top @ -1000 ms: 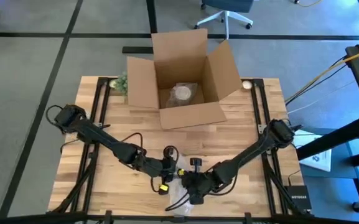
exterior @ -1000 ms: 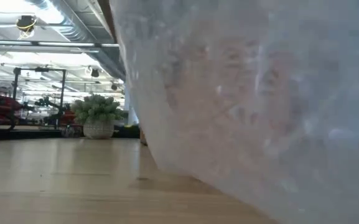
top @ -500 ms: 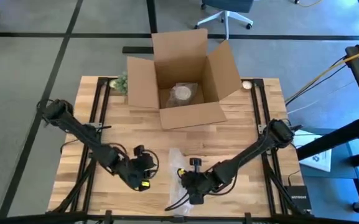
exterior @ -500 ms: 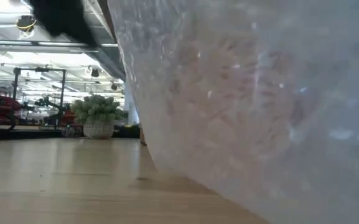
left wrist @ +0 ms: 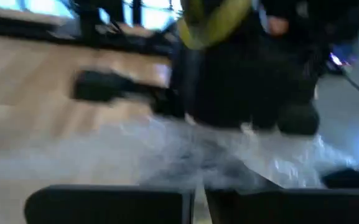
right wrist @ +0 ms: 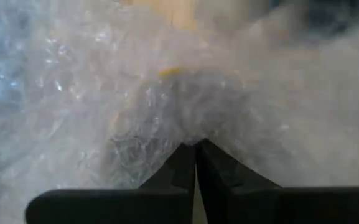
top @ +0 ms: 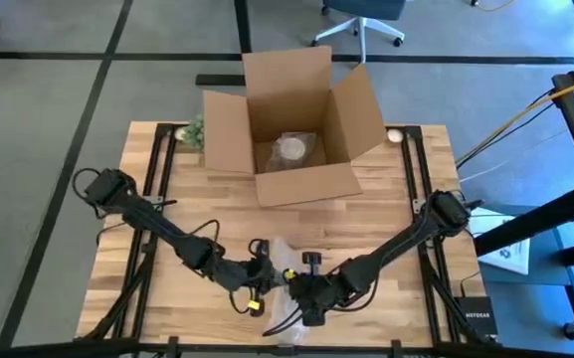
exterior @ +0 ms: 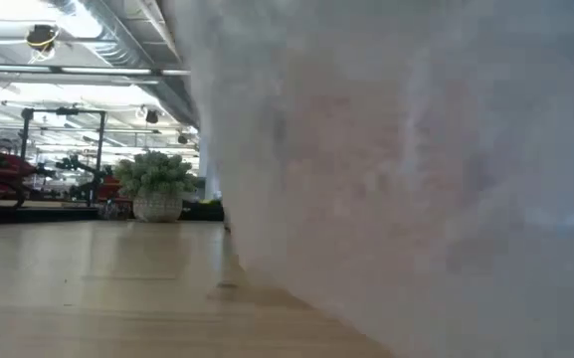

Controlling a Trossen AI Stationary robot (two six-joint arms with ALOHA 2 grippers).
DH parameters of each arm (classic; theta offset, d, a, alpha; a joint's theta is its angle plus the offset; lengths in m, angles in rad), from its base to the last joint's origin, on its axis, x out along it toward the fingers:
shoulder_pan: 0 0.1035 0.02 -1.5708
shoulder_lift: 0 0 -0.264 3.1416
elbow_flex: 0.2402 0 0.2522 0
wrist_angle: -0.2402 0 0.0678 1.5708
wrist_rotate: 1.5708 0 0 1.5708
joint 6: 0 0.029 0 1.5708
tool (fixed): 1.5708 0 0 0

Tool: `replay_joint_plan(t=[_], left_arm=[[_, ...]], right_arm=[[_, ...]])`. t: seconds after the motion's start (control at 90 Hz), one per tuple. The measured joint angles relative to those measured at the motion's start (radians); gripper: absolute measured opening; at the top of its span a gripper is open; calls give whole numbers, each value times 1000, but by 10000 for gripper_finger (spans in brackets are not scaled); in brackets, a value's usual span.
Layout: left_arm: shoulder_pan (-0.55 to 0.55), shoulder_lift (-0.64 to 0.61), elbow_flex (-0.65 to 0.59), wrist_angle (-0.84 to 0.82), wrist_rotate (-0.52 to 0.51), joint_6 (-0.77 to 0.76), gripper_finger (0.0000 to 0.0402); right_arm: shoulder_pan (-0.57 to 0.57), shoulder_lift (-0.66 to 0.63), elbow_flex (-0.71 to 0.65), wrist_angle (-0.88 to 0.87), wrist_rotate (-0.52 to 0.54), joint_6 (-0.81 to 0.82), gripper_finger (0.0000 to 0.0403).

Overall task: Wrap mug
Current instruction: Wrap the orange mug with transparent bubble wrap

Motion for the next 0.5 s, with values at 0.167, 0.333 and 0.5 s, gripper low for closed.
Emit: replay_joint_plan(t=[0.167,0.333,0.5], left_arm=[[11,115,2,50,43,-73,0],[11,138,6,54,34,-108,0],[8,120,4,34,17,-93,0]], right_arm=[[-5,0,0,4,2,-1,0],[-5,3,64,-85,-14,0,0],[-5,2,242,-295,-26,1,0]])
